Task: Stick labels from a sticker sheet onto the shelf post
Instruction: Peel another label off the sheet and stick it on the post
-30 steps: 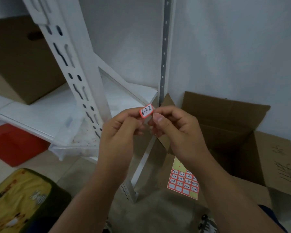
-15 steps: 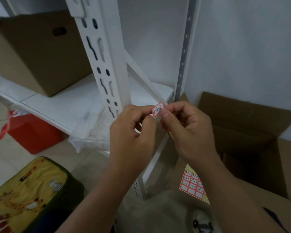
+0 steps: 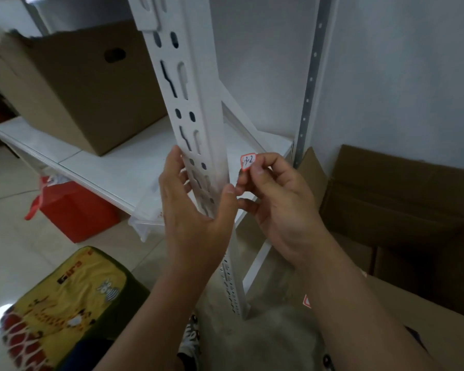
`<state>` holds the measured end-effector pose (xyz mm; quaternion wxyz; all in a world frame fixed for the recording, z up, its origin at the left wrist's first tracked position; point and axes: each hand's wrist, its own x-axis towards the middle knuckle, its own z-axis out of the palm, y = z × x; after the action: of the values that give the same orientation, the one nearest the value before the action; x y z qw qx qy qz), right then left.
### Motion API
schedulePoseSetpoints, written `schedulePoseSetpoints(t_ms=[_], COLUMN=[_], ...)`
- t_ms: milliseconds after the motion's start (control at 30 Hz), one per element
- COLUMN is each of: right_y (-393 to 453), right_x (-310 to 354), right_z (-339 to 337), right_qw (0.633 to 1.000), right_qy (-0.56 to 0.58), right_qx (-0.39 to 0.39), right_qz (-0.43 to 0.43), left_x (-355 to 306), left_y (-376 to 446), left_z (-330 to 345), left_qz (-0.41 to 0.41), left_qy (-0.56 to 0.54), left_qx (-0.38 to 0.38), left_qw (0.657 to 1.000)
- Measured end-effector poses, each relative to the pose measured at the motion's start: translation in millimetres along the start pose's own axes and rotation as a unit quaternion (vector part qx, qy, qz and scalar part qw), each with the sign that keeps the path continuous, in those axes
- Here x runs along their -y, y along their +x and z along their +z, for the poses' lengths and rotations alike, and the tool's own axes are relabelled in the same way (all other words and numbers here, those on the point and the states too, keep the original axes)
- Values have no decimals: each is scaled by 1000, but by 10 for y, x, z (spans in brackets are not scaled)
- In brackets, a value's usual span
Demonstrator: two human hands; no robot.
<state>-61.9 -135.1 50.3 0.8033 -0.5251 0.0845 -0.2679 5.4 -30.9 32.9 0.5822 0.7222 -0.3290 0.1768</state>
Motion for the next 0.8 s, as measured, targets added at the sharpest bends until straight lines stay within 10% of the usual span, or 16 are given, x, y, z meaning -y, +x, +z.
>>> schedulePoseSetpoints(t_ms=[800], right_y=[10], right_x=[-142], right_z=[94], right_qw=[998], right_qy=[-50], right_qx=[14], right_qz=[-39], left_x=[180], left_y=[58], left_z=[-63], left_qz=[48], left_qy=[-28], left_qx=[-12], left_qw=[998])
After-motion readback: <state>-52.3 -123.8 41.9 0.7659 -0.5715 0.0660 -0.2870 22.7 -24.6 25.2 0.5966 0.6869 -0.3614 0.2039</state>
